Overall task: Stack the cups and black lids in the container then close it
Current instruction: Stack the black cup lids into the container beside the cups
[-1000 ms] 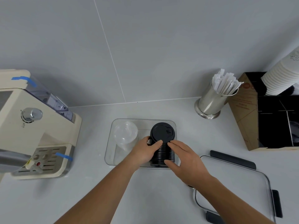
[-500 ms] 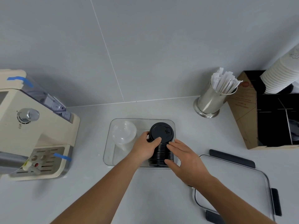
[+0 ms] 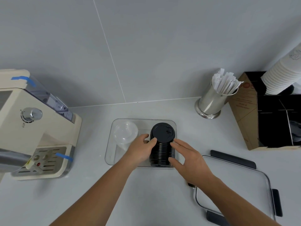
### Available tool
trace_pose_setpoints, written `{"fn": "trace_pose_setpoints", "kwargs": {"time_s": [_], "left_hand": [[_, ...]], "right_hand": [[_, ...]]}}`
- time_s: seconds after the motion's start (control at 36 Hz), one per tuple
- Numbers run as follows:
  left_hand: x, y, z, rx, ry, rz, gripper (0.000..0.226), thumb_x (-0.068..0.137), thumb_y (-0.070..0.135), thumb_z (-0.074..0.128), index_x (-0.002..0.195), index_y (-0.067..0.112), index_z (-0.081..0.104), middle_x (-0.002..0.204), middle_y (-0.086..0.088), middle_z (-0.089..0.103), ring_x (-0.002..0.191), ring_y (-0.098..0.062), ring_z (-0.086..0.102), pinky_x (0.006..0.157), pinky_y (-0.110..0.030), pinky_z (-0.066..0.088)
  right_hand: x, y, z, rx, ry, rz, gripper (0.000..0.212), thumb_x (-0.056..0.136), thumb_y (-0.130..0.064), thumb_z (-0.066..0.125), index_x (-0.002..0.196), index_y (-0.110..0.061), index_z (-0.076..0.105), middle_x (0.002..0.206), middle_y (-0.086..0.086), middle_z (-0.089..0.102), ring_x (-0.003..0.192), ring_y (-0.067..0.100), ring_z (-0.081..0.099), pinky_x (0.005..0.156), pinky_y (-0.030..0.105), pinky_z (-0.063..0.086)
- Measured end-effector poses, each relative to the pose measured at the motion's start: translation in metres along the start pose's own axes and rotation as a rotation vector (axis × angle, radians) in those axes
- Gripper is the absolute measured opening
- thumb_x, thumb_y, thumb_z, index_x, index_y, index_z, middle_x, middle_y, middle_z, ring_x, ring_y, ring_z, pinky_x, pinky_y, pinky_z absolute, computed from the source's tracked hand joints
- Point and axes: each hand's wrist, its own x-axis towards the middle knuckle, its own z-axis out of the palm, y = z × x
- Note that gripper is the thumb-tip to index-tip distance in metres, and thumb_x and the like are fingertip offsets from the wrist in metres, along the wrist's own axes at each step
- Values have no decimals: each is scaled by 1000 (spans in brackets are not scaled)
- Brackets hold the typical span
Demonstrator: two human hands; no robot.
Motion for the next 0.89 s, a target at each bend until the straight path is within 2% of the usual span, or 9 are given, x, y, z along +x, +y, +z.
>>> {"fn": "trace_pose_setpoints", "kwargs": {"time_s": [0.06, 0.11, 0.19, 0.31, 0.42, 0.53, 0.67, 0.75, 0.89], "left_hand": [[-6, -4, -6, 91, -7, 10, 61, 92, 46, 55, 146, 19, 45, 135, -1, 58, 109, -11, 53, 88, -22, 38], [-12, -10, -11, 182, -41, 33, 46, 94, 41, 52, 135, 21, 56, 127, -1, 61, 106, -12, 55, 80, -19, 39], [-18, -20, -15, 307, -86, 68, 15, 96, 35, 50, 93, 24, 60, 96, 1, 60, 85, -14, 55, 78, -26, 44], [-27, -23, -17, 404, -118, 75, 32, 97, 33, 50, 105, 13, 73, 103, -3, 74, 94, -19, 68, 82, -30, 52], [-35, -23, -17, 506, -160, 105, 43, 91, 48, 53, 80, 8, 64, 79, -7, 67, 71, -18, 59, 67, -29, 48], [-43, -27, -26, 567, -227, 175, 28, 85, 49, 63, 96, 24, 71, 97, 5, 69, 90, -11, 62, 84, -27, 51], [-48, -30, -27, 622, -209, 310, 25, 93, 24, 58, 110, 20, 75, 110, 6, 74, 102, -13, 66, 92, -34, 52], [-49, -30, -21, 615, -192, 353, 24, 95, 21, 56, 107, 19, 77, 106, 5, 75, 96, -14, 67, 90, -34, 53], [-47, -33, -8, 604, -180, 384, 22, 94, 22, 55, 96, 14, 75, 93, 1, 74, 84, -19, 67, 83, -38, 55]], "right_hand": [[-1, 2, 1, 45, 21, 66, 52, 86, -27, 67, 136, -26, 52, 137, -22, 38, 124, -9, 36, 102, 6, 23], [-1, 5, 3, 139, 38, 166, 54, 88, -24, 66, 138, -28, 48, 139, -19, 39, 121, -4, 42, 102, 11, 31], [5, 6, 4, 284, 42, 301, 52, 89, -18, 64, 137, -31, 49, 128, -15, 52, 112, -2, 51, 87, 6, 42], [14, 2, 2, 267, -18, 349, 60, 90, -13, 59, 106, -70, 46, 98, -41, 56, 100, -10, 58, 73, 6, 43], [17, 0, -2, 263, -30, 364, 70, 90, -10, 58, 100, -79, 45, 86, -55, 52, 87, -26, 52, 63, -1, 41], [20, 0, -5, 279, -58, 365, 82, 90, -8, 56, 88, -87, 38, 86, -60, 48, 85, -30, 51, 57, 1, 42], [24, 5, -7, 218, -39, 375, 67, 90, -7, 57, 105, -72, 51, 85, -46, 57, 86, -22, 56, 51, 6, 45], [27, 10, -7, 207, -22, 378, 50, 92, -7, 57, 131, -38, 54, 105, -29, 60, 93, -11, 57, 52, 4, 43], [31, 17, -14, 168, -58, 404, 46, 94, -11, 55, 137, -29, 51, 129, -4, 61, 105, -1, 55, 53, 4, 43]]}}
